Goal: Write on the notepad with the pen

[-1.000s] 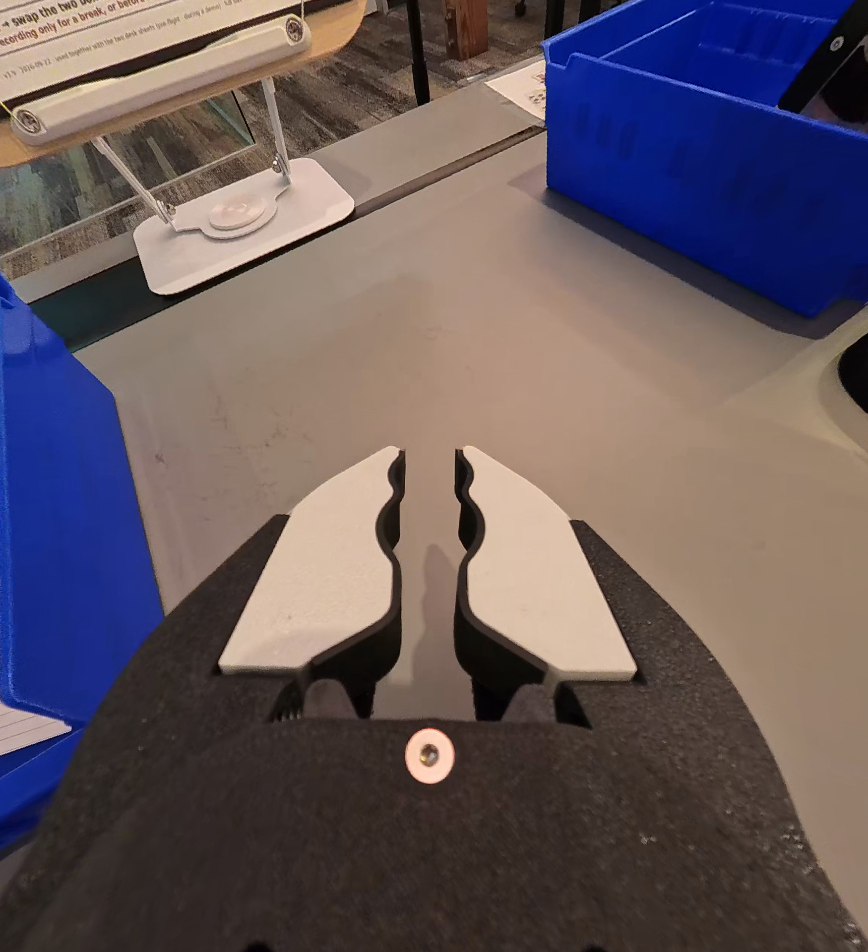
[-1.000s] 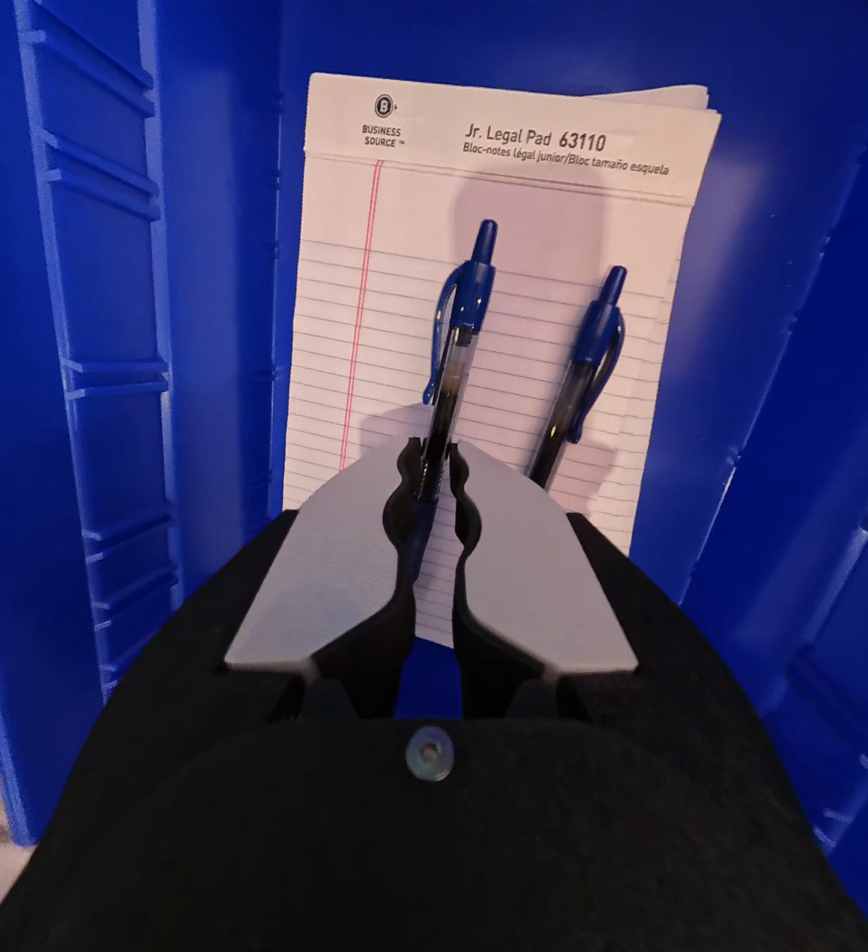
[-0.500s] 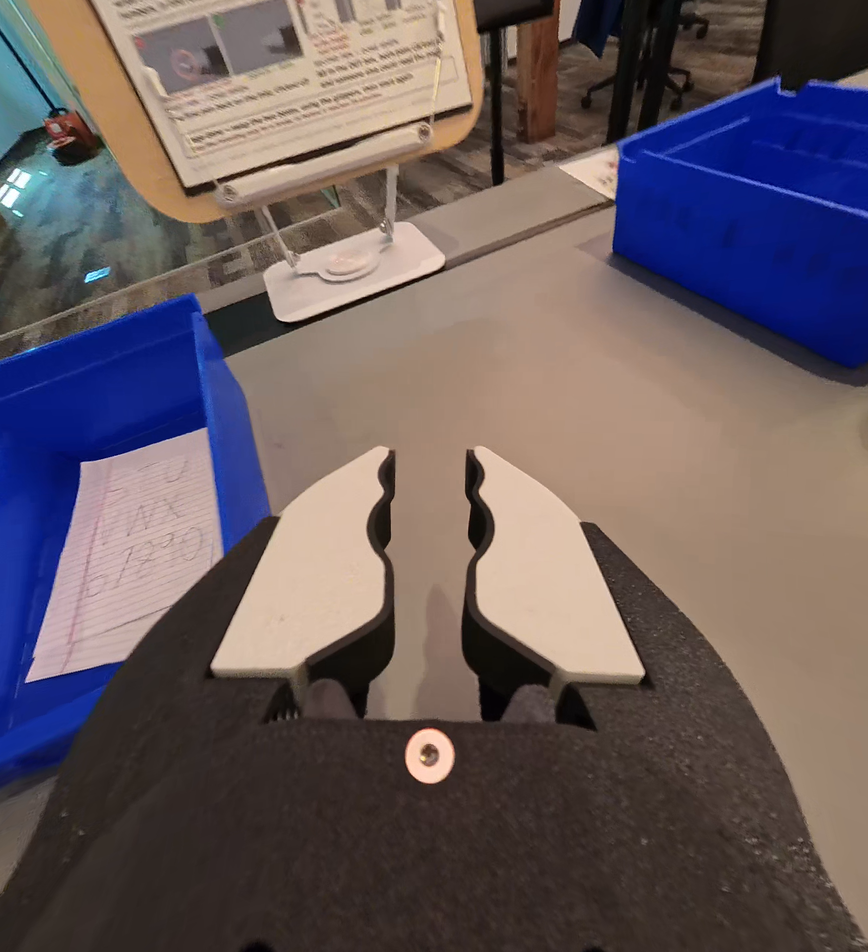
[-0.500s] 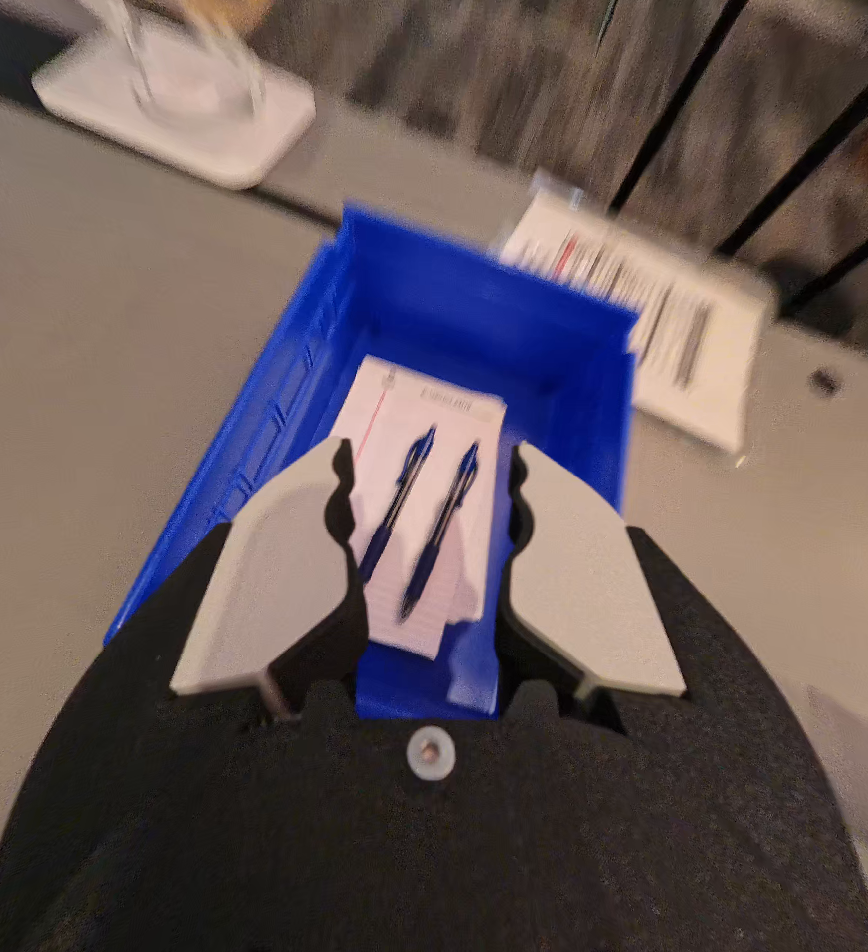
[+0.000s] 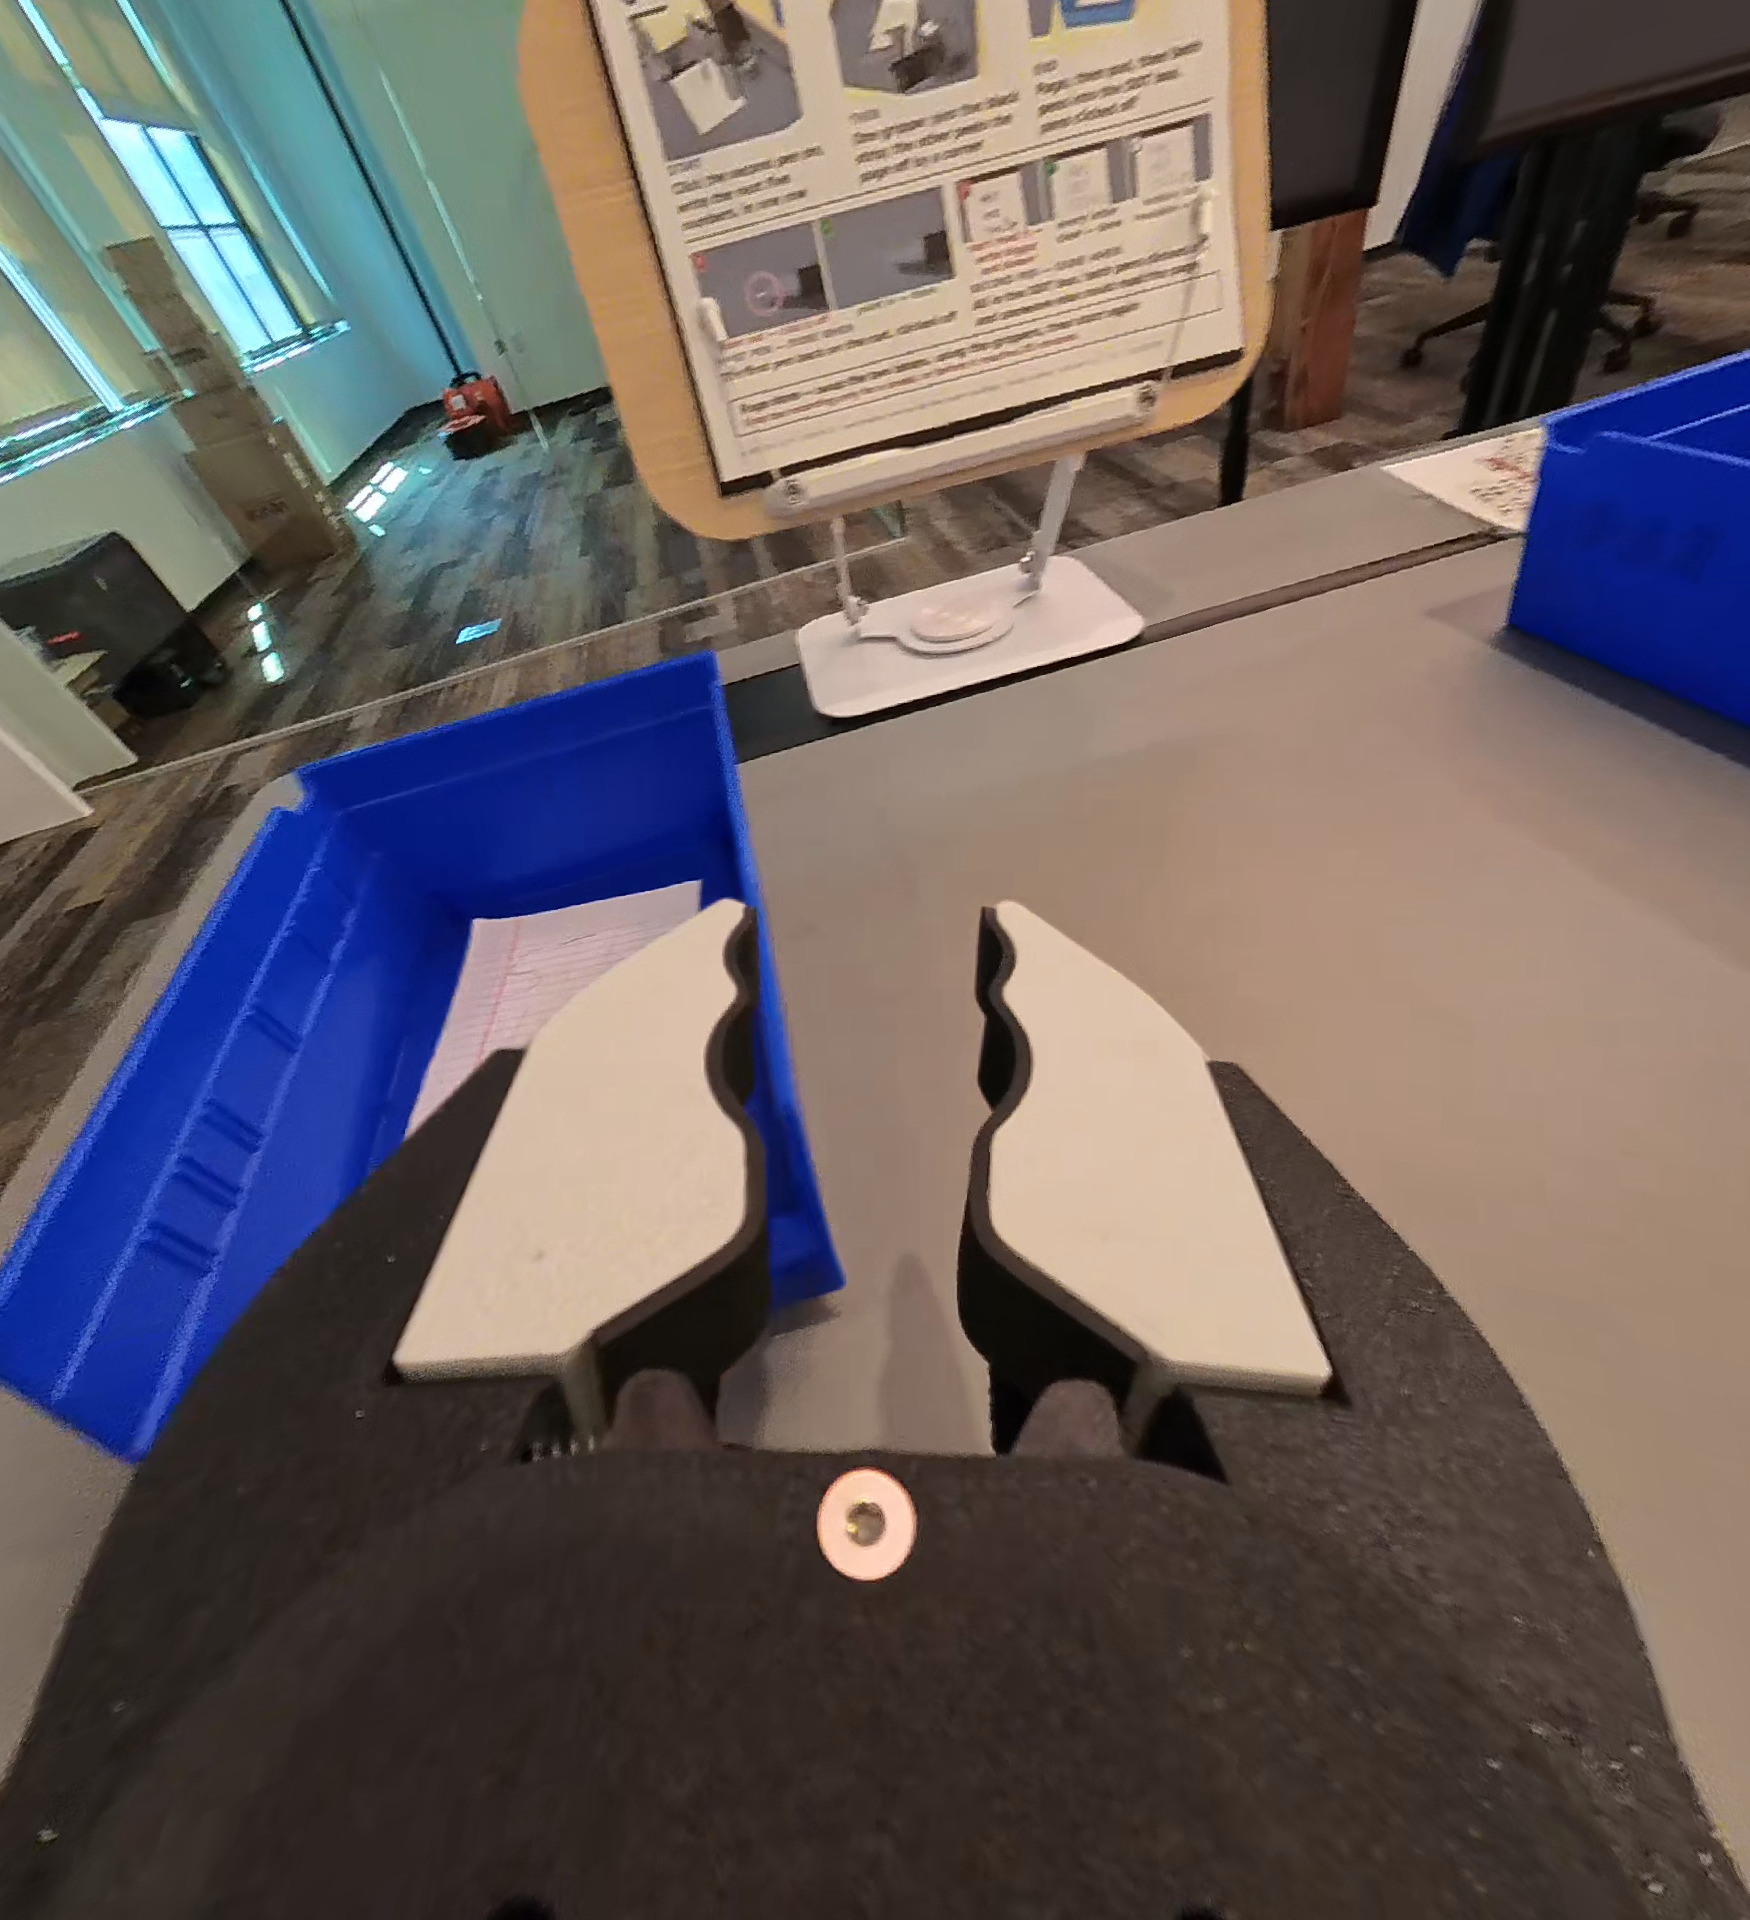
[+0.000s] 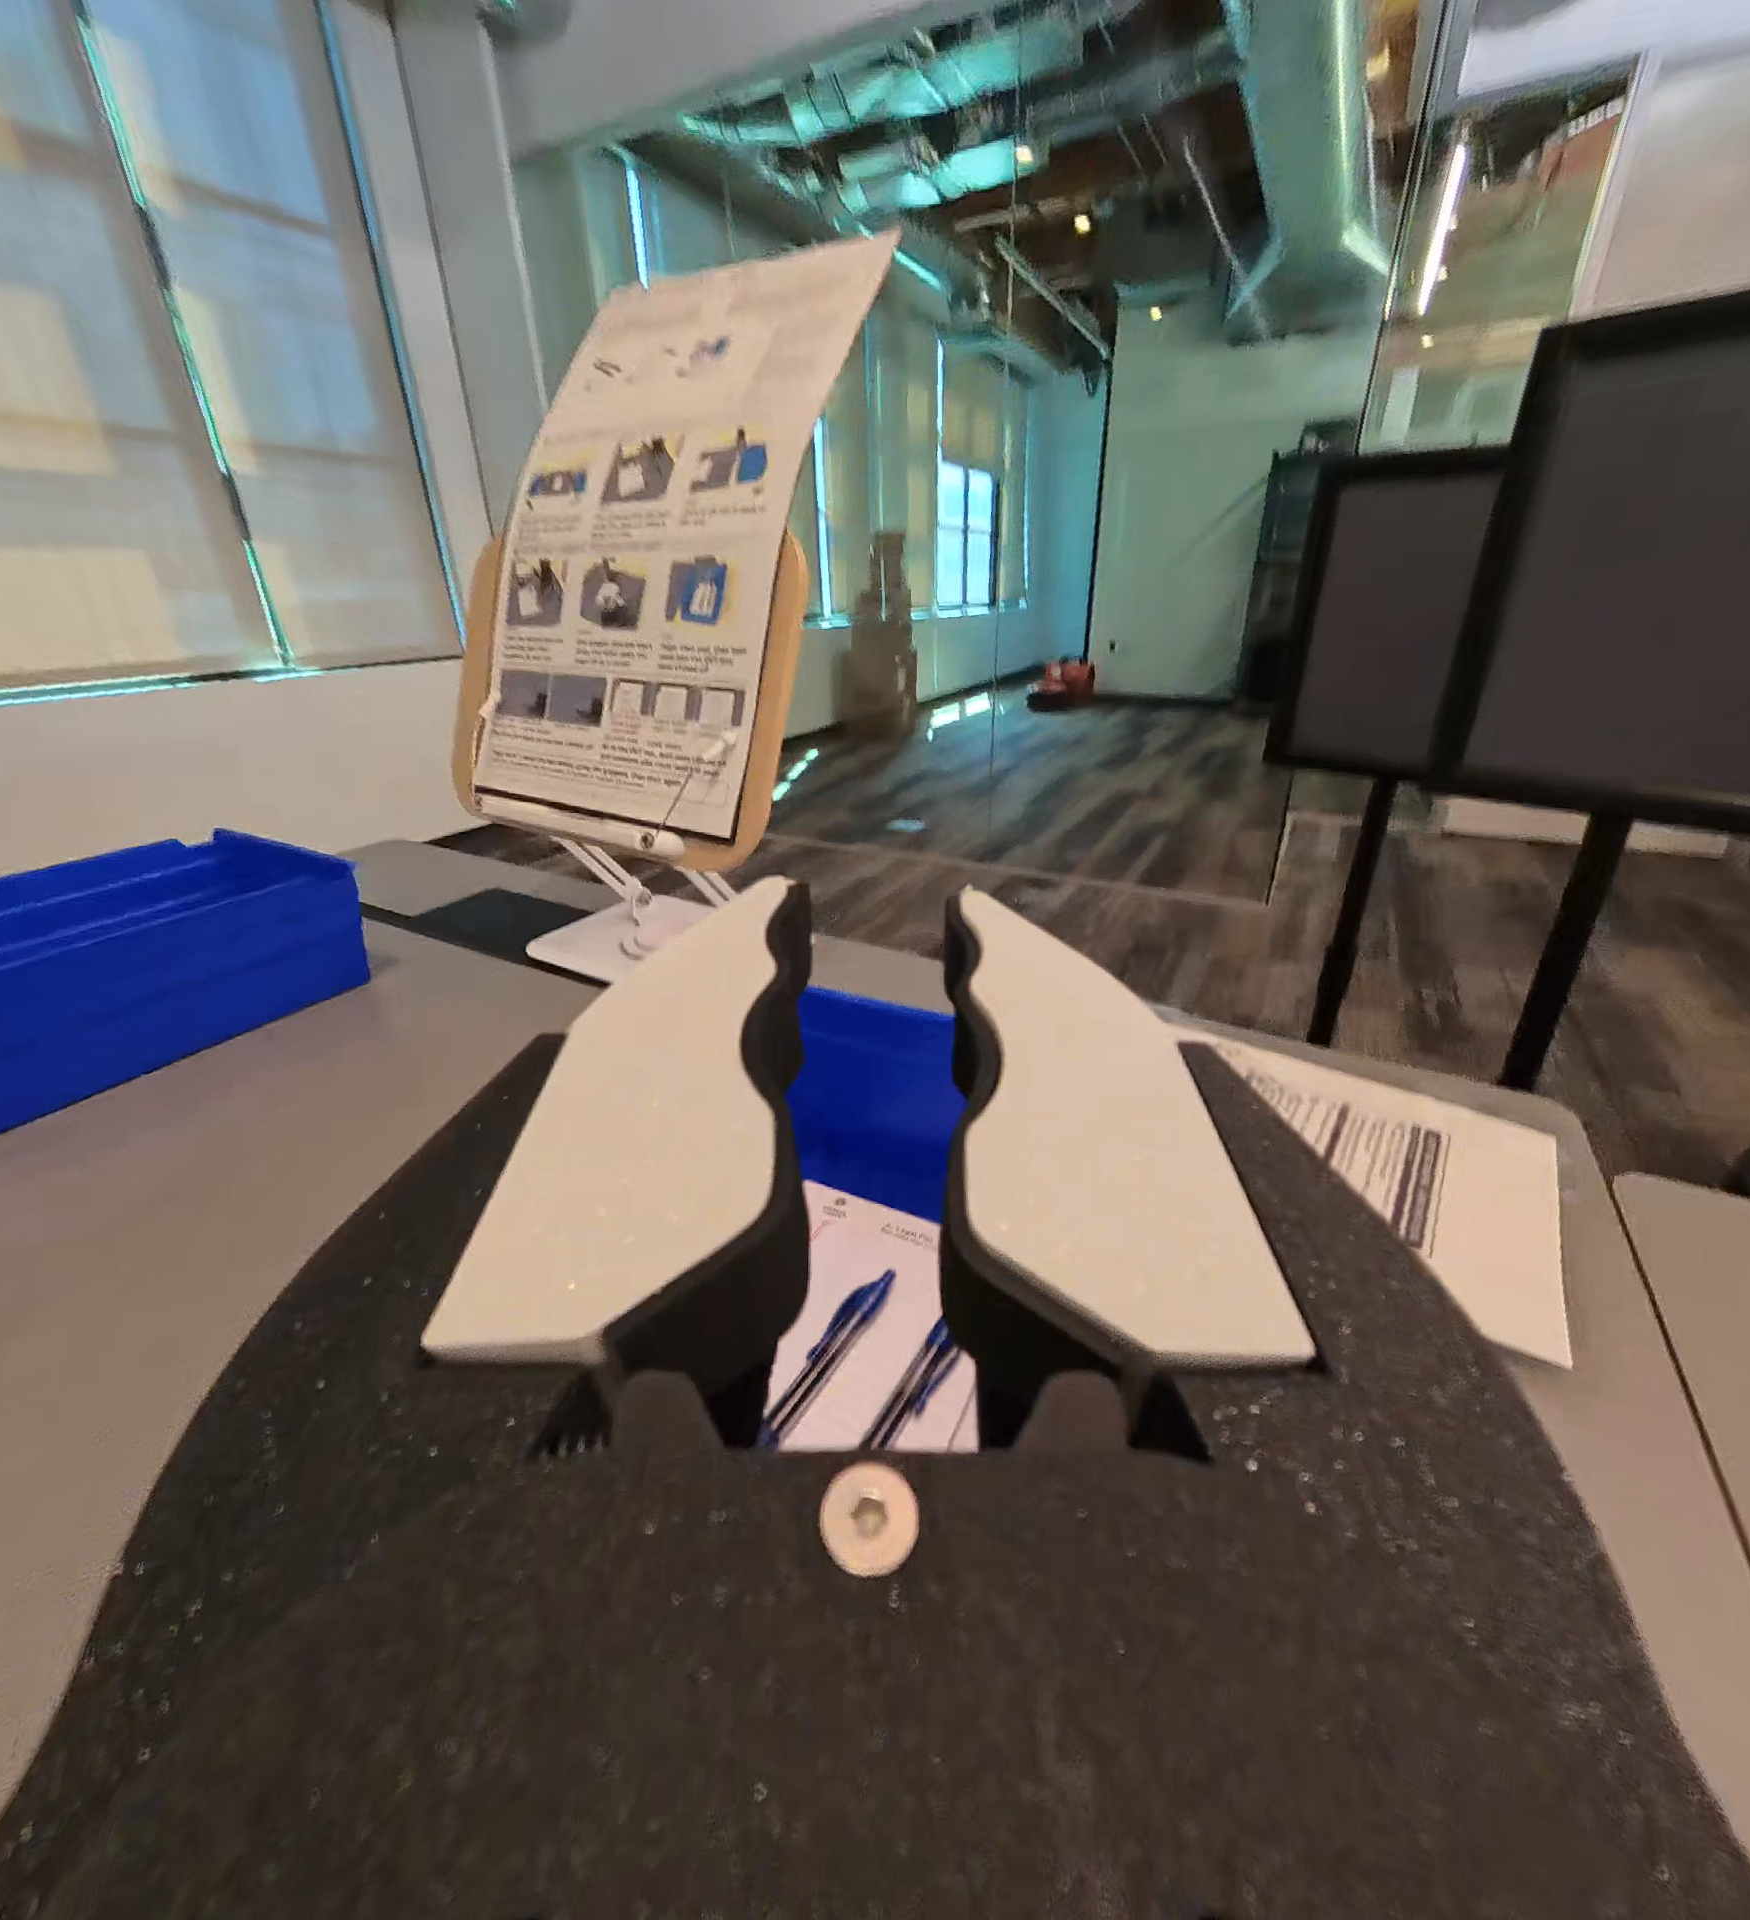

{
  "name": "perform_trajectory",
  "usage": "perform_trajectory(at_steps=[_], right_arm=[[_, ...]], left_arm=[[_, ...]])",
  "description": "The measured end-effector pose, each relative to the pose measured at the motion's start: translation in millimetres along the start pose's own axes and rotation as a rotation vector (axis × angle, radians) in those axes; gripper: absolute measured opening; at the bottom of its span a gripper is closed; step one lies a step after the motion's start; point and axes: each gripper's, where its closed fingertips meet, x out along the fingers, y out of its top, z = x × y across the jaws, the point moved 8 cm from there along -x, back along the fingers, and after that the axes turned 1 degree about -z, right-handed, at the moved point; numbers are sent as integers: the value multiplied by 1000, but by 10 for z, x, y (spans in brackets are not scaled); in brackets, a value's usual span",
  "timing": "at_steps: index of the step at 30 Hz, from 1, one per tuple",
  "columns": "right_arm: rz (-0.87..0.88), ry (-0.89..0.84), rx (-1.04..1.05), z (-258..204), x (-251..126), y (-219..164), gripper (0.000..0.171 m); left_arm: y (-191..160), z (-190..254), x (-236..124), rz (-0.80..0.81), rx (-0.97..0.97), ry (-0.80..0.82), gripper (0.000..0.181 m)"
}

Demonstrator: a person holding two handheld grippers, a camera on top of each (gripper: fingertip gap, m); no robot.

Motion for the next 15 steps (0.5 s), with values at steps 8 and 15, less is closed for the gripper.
perform_trajectory(at_steps=[8, 15], right_arm=[[-64, -138, -178, 213, -234, -20, 0], [-425, -321, -121, 569, -189, -200, 12]], left_arm=[[-82, -314, -88, -59, -35, 104, 42], [-308, -407, 22, -164, -139, 127, 42]])
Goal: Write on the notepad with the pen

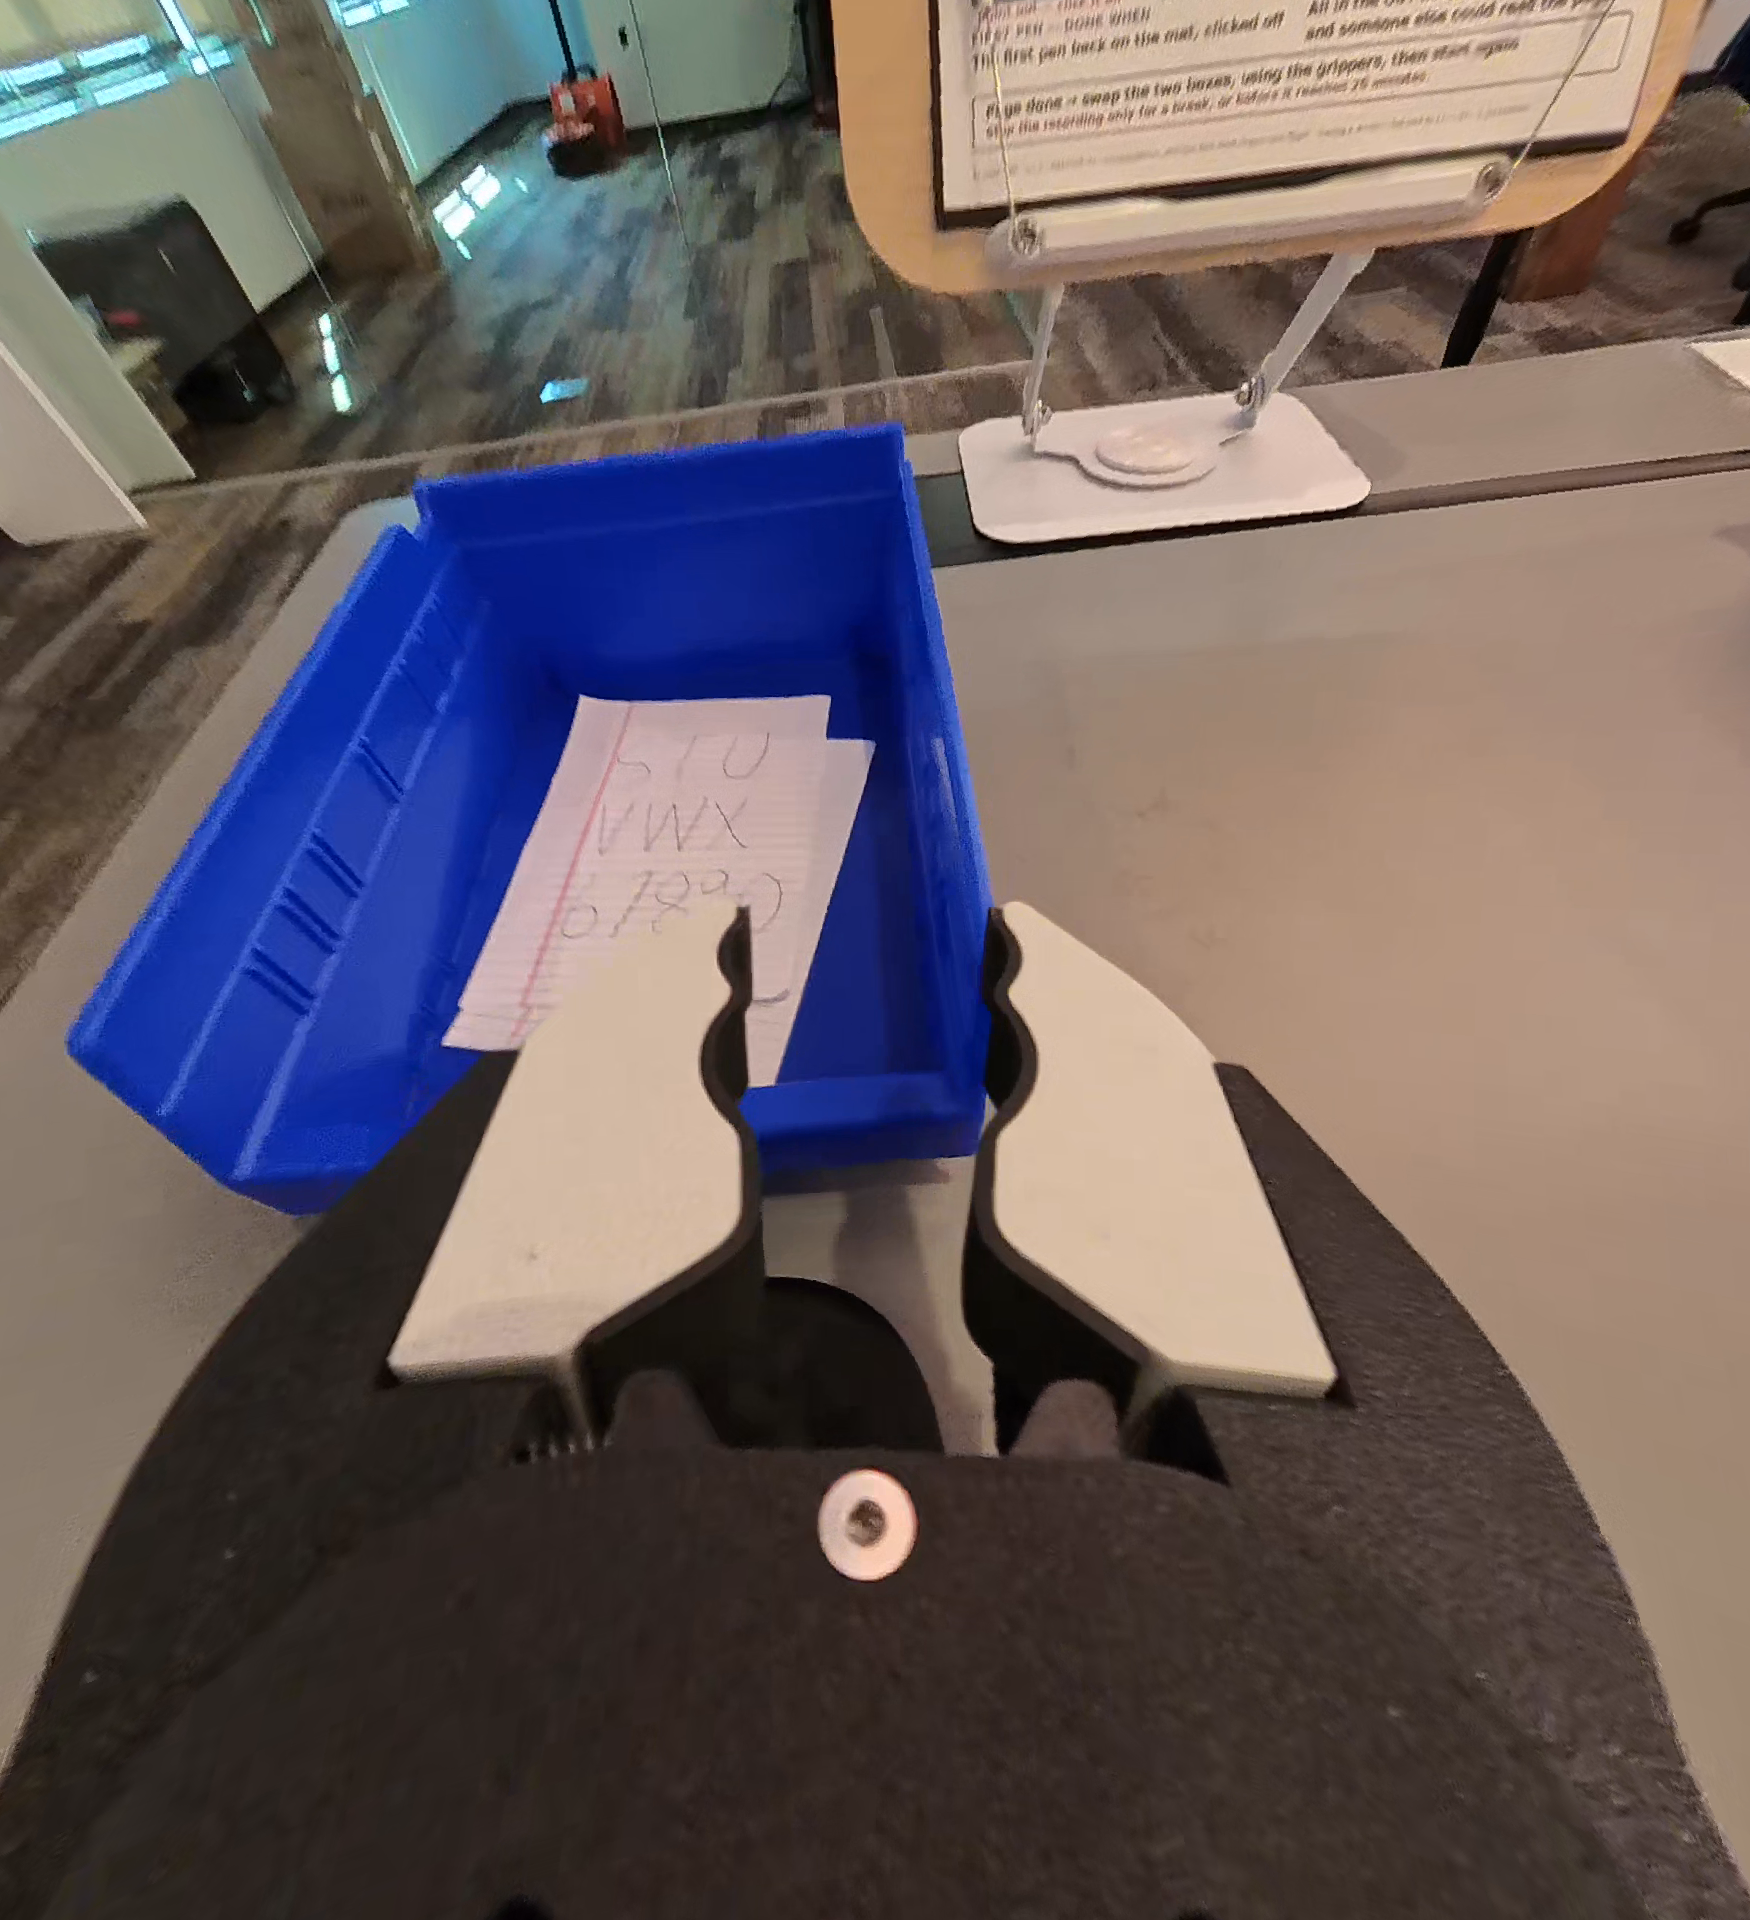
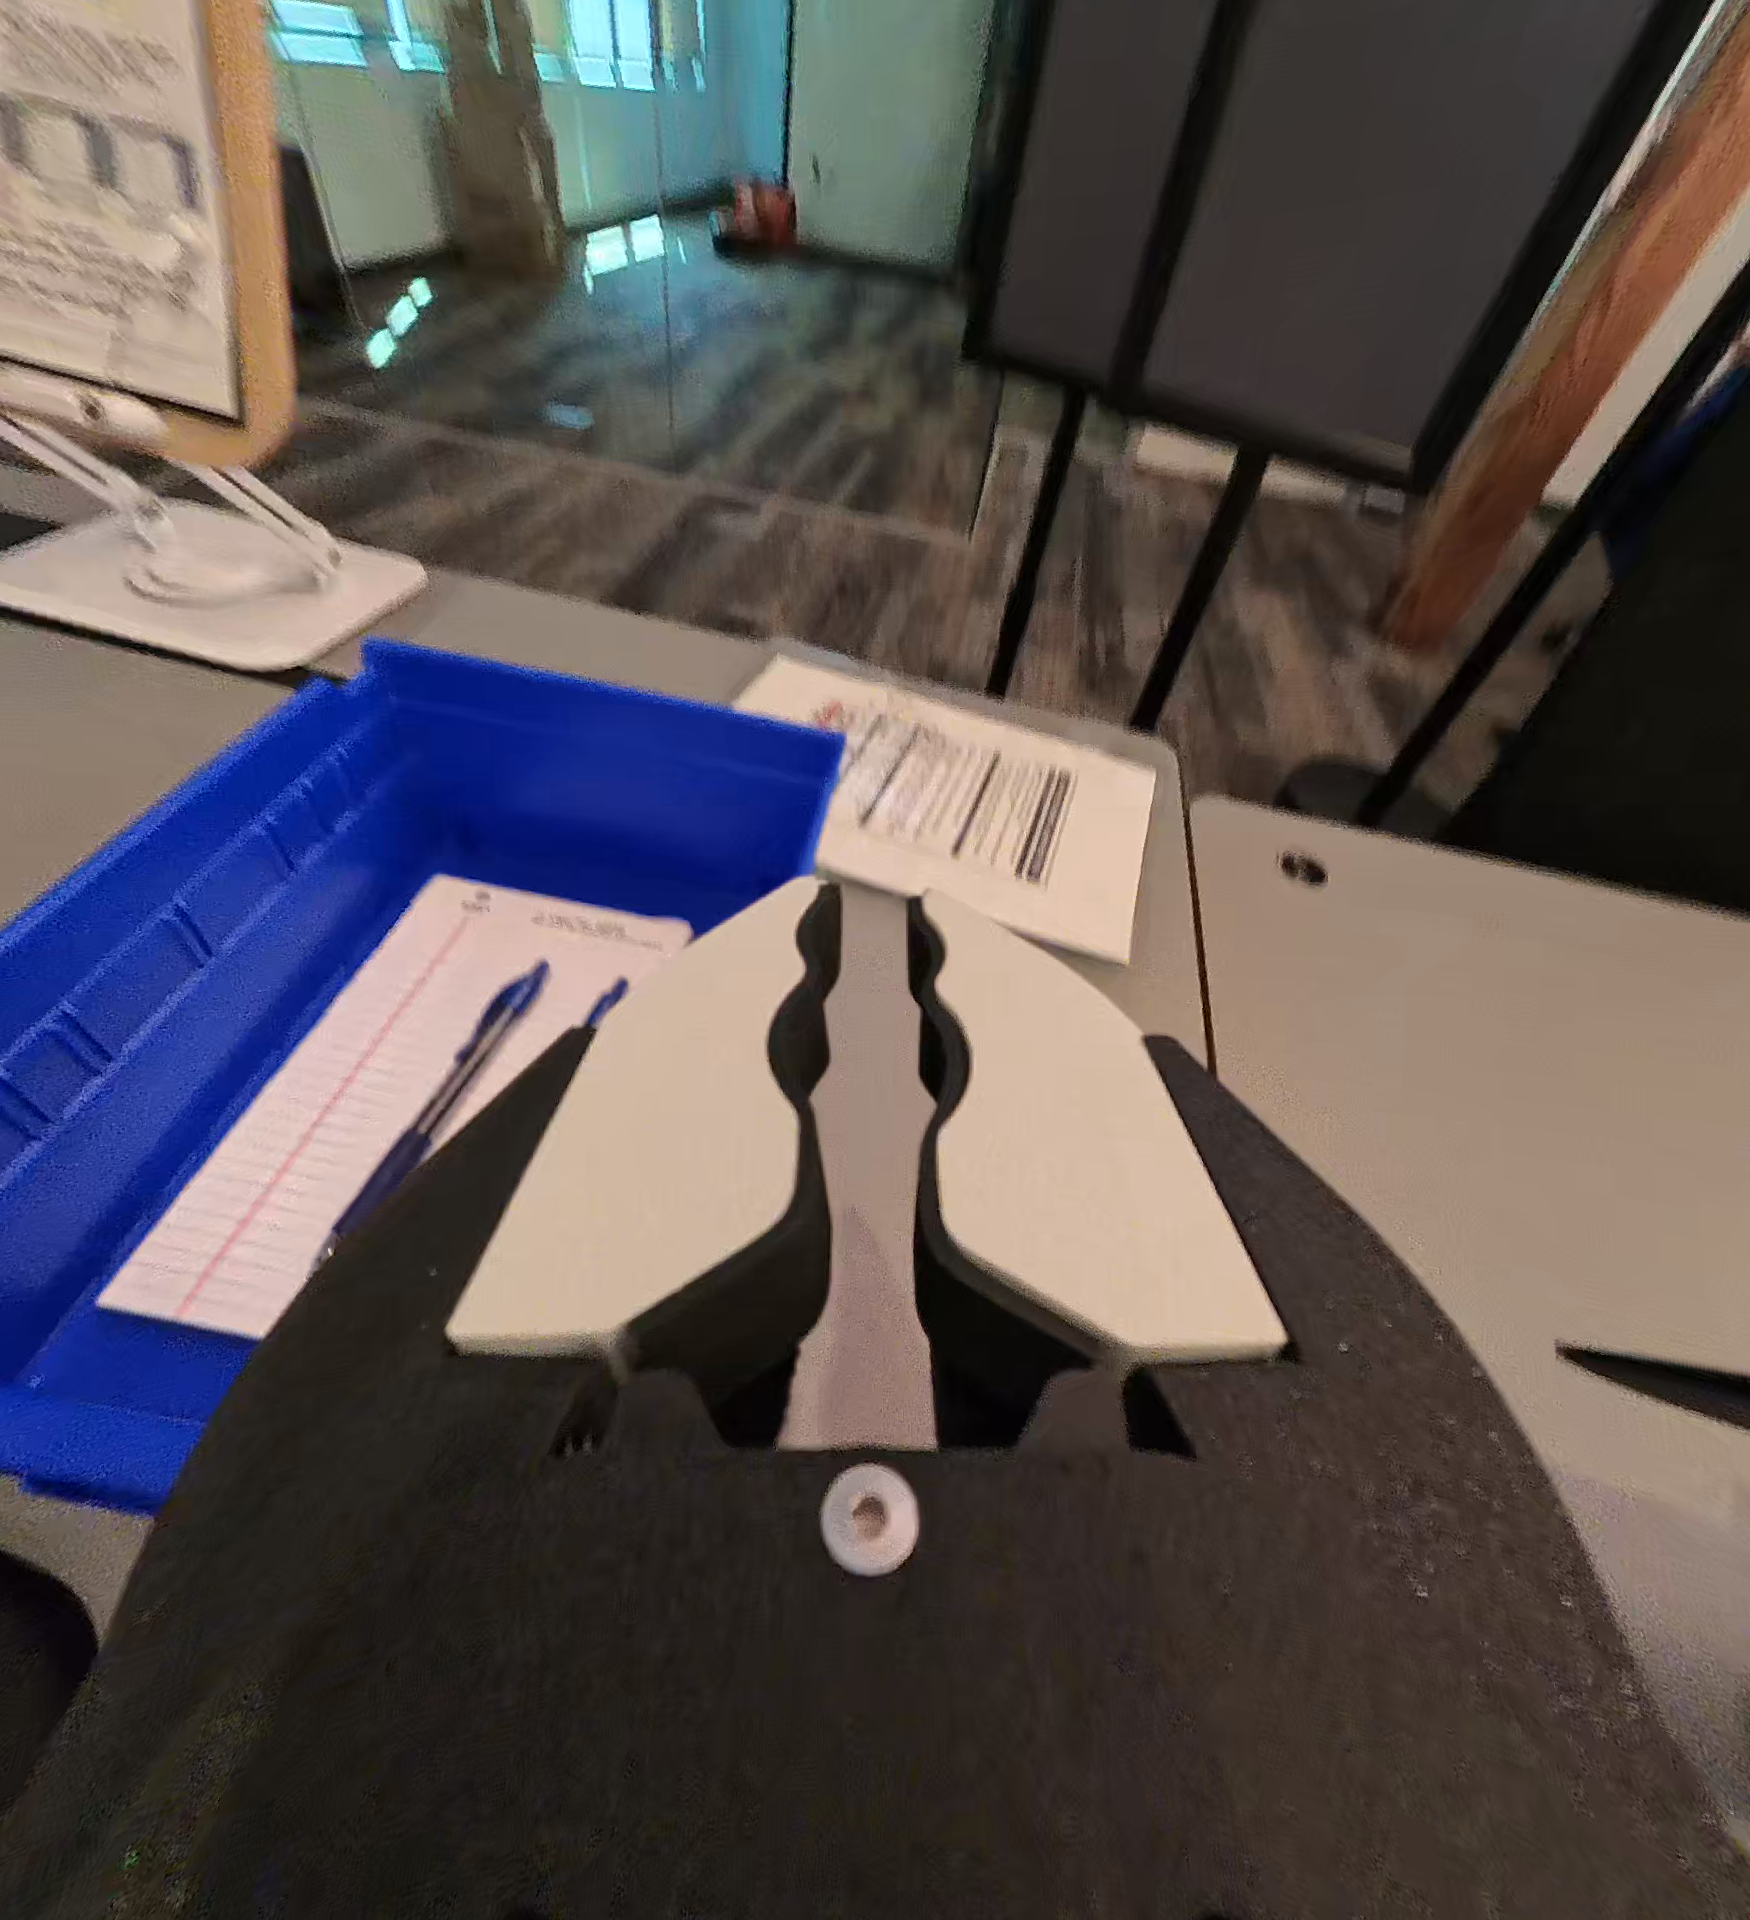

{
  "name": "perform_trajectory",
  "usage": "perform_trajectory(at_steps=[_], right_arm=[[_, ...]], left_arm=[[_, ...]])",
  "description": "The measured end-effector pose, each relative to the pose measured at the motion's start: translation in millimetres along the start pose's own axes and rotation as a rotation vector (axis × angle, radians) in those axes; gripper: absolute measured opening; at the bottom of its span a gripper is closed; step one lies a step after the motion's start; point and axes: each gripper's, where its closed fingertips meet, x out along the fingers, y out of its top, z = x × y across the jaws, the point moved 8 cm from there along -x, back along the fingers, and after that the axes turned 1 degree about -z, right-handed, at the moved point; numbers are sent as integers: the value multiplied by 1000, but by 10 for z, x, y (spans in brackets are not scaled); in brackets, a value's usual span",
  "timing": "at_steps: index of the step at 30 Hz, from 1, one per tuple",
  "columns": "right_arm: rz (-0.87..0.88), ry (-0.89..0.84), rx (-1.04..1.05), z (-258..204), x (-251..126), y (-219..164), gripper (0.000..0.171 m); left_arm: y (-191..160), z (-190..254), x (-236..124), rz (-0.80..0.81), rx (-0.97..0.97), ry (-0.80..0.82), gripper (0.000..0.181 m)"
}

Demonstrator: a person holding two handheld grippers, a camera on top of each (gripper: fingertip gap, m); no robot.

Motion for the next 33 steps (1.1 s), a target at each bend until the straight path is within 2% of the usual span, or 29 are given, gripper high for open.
perform_trajectory(at_steps=[3, 5, 10, 14, 20, 25, 28, 30, 33], right_arm=[[-158, -35, 31, 78, 142, -75, 22], [-238, -44, 31, 43, 237, -98, 36], [-472, 4, 61, -60, 499, -206, 47], [-593, 33, 117, -77, 684, -332, 43], [-701, 73, 186, -150, 858, -448, 41], [-852, 75, 131, -230, 957, -597, 36], [-877, 133, 150, -297, 992, -609, 14], [-907, 157, 155, -324, 1008, -626, 6], [-936, 166, 152, -329, 1030, -657, 5]], left_arm=[[-54, 3, 123, -47, -22, 17, 39], [-58, 16, 192, -59, -44, 4, 39], [2, 101, 315, -79, -111, -61, 45], [36, 229, 445, -105, -97, -75, 49], [-67, 298, 773, -225, -2, 31, 49], [-139, 369, 959, -262, 38, 89, 24], [-124, 388, 1003, -259, 99, 114, 5], [-112, 400, 1020, -272, 115, 112, 5], [-100, 428, 1029, -286, 124, 104, 5]])
